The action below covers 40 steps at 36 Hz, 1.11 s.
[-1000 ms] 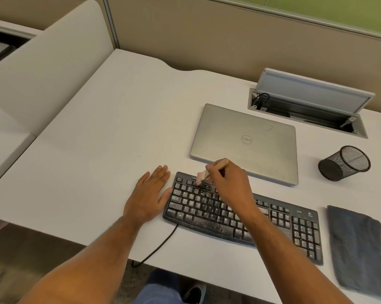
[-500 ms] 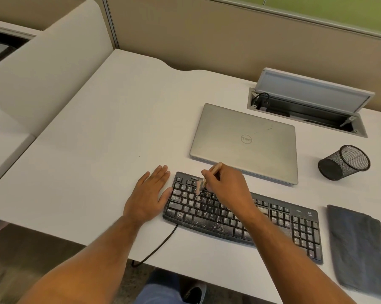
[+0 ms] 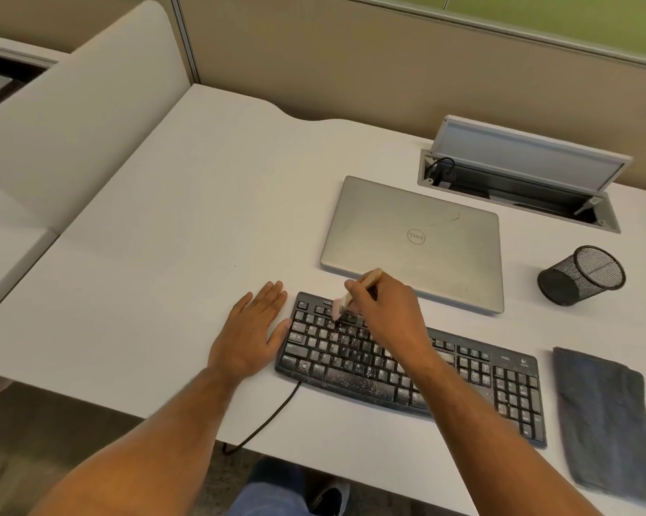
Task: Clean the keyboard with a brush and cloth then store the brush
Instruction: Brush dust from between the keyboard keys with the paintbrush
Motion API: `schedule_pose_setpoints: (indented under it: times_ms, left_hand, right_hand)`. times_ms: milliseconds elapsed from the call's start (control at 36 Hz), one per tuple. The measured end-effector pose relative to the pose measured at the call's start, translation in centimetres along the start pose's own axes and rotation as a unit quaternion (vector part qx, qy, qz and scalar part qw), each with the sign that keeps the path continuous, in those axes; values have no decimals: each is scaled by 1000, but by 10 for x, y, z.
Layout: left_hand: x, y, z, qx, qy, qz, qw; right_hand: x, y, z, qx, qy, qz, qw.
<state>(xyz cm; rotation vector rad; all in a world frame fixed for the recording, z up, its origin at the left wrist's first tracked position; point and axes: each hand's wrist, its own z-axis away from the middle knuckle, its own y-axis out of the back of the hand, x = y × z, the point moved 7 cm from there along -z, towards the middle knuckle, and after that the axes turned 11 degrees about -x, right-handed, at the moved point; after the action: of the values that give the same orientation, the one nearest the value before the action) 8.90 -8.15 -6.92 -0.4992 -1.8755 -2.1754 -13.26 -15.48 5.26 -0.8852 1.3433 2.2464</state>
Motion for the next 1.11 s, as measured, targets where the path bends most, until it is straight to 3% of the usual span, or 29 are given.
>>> schedule_pose_setpoints:
  times_ms: [222, 389, 556, 694, 889, 1111]
  left_hand:
    - [2, 2, 1, 7, -3, 2, 1000]
    - [1, 1, 1, 9, -4, 3, 1000]
    - [1, 1, 1, 6, -4, 3, 1000]
    - [0, 0, 0, 1, -2, 1, 1000]
    - [0, 0, 0, 2, -1, -1, 1000]
    - [1, 1, 1, -3, 2, -8, 1000]
  right_hand:
    - [-3, -7, -3, -37, -8, 63, 997]
    - [0, -2, -1, 13, 2, 2, 1000]
    - [0, -9, 0, -28, -9, 39, 999]
    - [-2, -3, 5, 27, 7, -14, 1000]
    - [1, -10, 2, -15, -12, 35, 999]
    - [2, -8, 12, 27, -10, -30, 999]
